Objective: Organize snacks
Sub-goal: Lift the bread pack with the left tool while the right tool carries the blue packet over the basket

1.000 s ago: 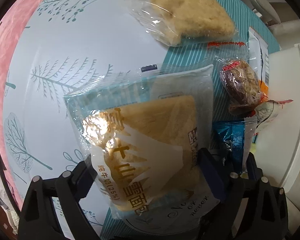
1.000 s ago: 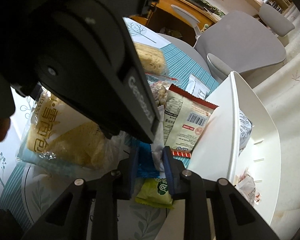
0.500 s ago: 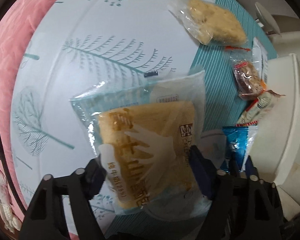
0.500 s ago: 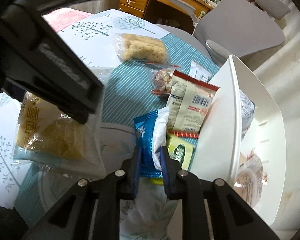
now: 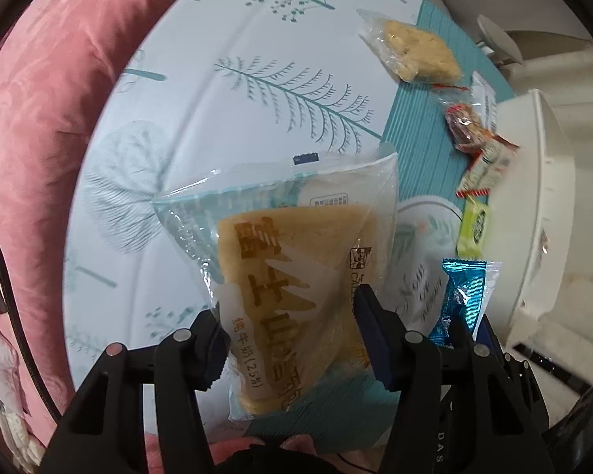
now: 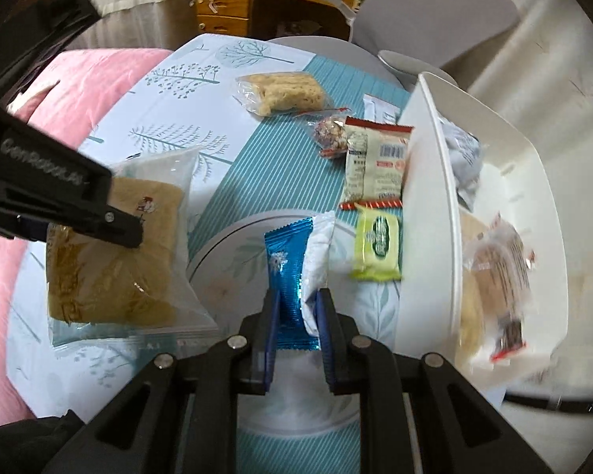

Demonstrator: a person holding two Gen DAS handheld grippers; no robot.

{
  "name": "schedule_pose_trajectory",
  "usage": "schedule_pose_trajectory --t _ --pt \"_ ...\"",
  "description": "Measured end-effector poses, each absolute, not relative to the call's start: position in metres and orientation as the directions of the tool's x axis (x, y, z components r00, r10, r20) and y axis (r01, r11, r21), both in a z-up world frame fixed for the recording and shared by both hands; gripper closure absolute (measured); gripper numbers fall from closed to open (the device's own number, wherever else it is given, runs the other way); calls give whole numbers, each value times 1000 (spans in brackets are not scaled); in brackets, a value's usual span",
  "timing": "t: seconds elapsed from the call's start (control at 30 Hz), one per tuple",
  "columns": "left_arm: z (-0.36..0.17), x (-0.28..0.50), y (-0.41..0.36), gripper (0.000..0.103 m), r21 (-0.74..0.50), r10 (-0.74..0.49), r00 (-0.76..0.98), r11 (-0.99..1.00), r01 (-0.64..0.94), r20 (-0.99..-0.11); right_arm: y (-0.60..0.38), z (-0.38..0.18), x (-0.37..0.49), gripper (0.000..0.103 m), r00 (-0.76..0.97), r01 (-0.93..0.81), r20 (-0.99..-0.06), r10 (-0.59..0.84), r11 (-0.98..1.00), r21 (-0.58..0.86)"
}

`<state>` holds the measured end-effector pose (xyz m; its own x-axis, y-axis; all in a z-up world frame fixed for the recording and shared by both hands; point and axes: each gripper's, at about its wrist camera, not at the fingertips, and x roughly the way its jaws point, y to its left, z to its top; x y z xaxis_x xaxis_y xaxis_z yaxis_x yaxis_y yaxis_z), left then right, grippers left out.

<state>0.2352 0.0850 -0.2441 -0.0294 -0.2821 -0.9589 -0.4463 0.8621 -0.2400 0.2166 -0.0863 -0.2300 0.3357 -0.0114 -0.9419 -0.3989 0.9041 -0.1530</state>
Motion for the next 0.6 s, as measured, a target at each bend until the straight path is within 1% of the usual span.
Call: schedule_pose_trajectory --t 0.13,0.17,0.2,0.23,0.27,0.3,0.43,0.53,0.57,0.6 --pt "-222 215 95 48 -263 -289 0 873 -410 -957 -85 -215 194 85 339 -348 -941 -15 927 -140" --pt "-210 207 99 60 -269 -291 7 874 -404 -957 -86 -211 188 85 340 -330 -940 -14 935 -134" --pt "-204 204 102 74 -268 -285 17 879 -393 -958 -88 -207 184 85 340 -313 -940 -11 941 -125" --pt "-196 199 104 77 -302 -312 38 874 -380 -949 -90 -203 181 85 339 -296 -941 -5 949 -112" --pt "-186 195 107 89 -329 -333 52 871 -364 -941 -91 -200 178 85 337 -279 -942 0 955 -99" --pt "-180 192 104 93 -348 -347 66 873 -340 -935 -94 -194 172 85 337 -260 -942 6 962 -87" --pt "-164 191 94 93 -371 -361 90 885 -280 -928 -101 -181 155 85 343 -205 -939 16 977 -59" --pt "-165 194 87 93 -365 -356 82 893 -262 -931 -110 -173 149 85 350 -163 -937 16 986 -44" --pt "-167 193 87 89 -358 -350 77 896 -263 -934 -114 -171 147 85 350 -149 -937 16 988 -39" --pt "-169 193 86 82 -349 -343 69 899 -264 -937 -118 -168 145 85 350 -134 -937 16 990 -33"
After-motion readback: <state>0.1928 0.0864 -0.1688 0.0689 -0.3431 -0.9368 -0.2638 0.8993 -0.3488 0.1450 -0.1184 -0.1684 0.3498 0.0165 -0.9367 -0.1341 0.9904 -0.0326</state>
